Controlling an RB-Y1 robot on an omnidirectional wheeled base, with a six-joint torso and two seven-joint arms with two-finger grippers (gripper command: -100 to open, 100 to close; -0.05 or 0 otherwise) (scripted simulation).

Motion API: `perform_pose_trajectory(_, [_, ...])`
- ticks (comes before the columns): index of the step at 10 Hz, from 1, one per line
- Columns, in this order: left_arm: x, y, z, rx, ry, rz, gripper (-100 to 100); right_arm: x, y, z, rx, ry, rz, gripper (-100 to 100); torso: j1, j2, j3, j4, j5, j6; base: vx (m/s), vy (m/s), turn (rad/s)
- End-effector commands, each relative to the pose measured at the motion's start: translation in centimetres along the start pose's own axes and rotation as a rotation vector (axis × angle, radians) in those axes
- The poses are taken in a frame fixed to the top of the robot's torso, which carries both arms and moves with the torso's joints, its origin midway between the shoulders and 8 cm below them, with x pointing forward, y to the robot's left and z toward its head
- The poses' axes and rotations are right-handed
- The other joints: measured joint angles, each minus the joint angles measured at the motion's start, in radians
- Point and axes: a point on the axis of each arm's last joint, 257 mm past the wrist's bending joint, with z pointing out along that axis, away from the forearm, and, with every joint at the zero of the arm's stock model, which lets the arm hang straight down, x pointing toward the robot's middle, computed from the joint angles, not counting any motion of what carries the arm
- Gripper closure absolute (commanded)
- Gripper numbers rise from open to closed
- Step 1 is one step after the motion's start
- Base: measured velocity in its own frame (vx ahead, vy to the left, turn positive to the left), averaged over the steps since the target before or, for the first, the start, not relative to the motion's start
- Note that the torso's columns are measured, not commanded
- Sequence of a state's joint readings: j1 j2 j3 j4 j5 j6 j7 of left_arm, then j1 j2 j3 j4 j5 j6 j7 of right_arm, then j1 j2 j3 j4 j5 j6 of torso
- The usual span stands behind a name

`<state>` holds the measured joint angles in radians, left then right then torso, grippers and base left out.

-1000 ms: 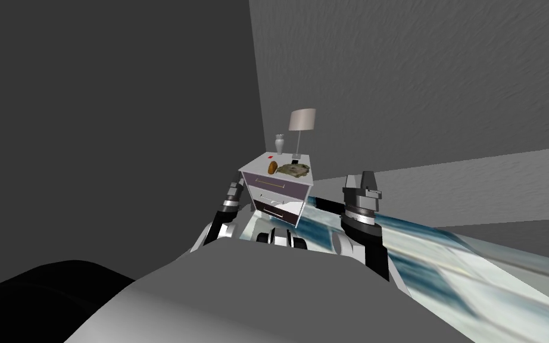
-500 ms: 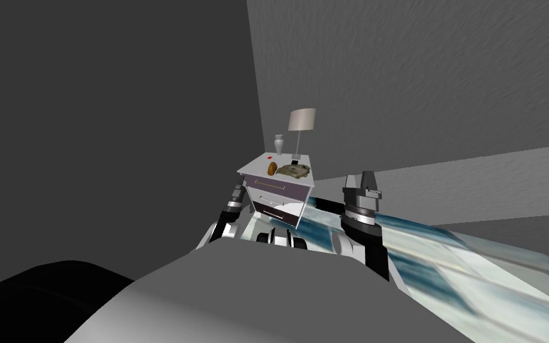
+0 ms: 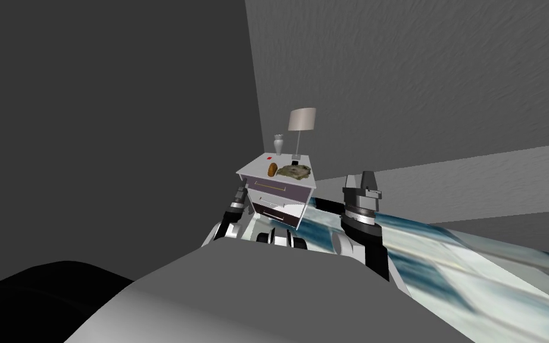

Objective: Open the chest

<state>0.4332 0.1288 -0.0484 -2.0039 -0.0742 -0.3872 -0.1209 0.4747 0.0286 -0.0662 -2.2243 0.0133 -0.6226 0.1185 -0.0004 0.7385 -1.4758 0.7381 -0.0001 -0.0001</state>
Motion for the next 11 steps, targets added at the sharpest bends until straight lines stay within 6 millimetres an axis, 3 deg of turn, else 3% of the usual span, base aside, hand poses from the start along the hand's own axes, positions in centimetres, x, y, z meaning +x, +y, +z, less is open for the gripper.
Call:
perform_pose_trajectory(1, [1.2,2.0,-0.3,-0.034,0.011,-0.005,-100,0.0,0.0,0.0,0.0,0.0,0.0,0,0.0,0.0,0.0,0.0,0.0,0.0,0.036,0.038,-0.051])
perform_pose_trajectory(11, [4.8,8.9,-1.7,-0.152,0.08,0.0,-100,0.0,0.0,0.0,0.0,0.0,0.0,0,0.001,-0.001,0.0,0.0,0.0,0.0,0.038,0.032,-0.039])
